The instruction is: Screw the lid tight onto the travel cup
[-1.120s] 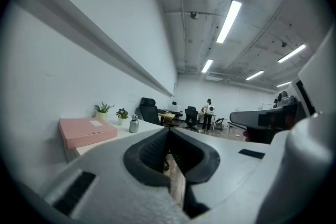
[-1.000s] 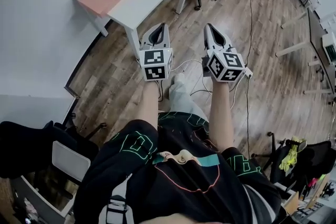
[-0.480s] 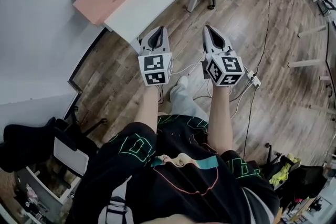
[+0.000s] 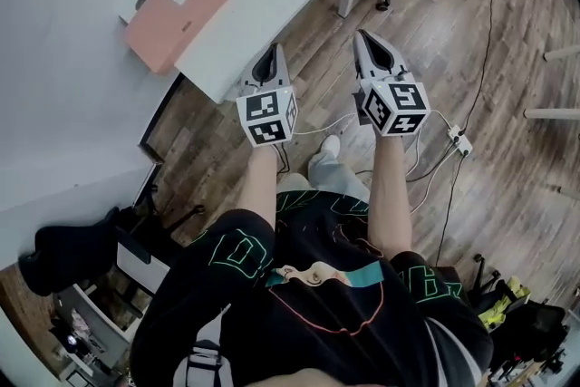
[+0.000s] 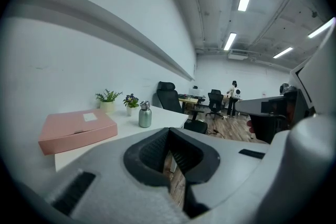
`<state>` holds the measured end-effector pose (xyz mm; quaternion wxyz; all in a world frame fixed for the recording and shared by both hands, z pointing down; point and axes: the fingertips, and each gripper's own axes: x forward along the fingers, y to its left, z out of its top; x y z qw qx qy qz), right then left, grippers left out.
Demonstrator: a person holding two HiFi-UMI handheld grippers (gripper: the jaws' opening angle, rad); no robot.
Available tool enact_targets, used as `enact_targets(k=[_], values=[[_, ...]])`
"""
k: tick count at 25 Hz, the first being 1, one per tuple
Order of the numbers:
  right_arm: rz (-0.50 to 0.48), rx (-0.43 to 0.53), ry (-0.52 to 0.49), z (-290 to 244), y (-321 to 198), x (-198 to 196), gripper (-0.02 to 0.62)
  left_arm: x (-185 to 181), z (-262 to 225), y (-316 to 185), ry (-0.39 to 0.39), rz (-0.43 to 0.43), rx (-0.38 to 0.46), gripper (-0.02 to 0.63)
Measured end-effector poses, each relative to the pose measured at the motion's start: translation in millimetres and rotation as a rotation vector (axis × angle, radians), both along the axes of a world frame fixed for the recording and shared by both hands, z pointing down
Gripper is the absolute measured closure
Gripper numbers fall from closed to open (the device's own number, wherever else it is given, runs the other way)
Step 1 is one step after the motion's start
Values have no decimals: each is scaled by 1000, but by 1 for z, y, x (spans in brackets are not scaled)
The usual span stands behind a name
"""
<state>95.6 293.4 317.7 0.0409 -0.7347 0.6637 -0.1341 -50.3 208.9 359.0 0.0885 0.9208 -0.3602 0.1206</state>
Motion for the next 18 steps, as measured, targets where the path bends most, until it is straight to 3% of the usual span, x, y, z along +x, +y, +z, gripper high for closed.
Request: enact_targets(k=[5, 14, 18], values=[[-16, 24, 19, -14, -15, 27, 589, 27, -12, -12, 22, -15, 20, 598], [-72, 15, 20, -8, -45, 32, 589, 40, -7, -41, 16, -49, 14, 598], [-86, 7, 44, -11, -64, 47, 589, 61, -5, -57, 35, -43, 10, 598]])
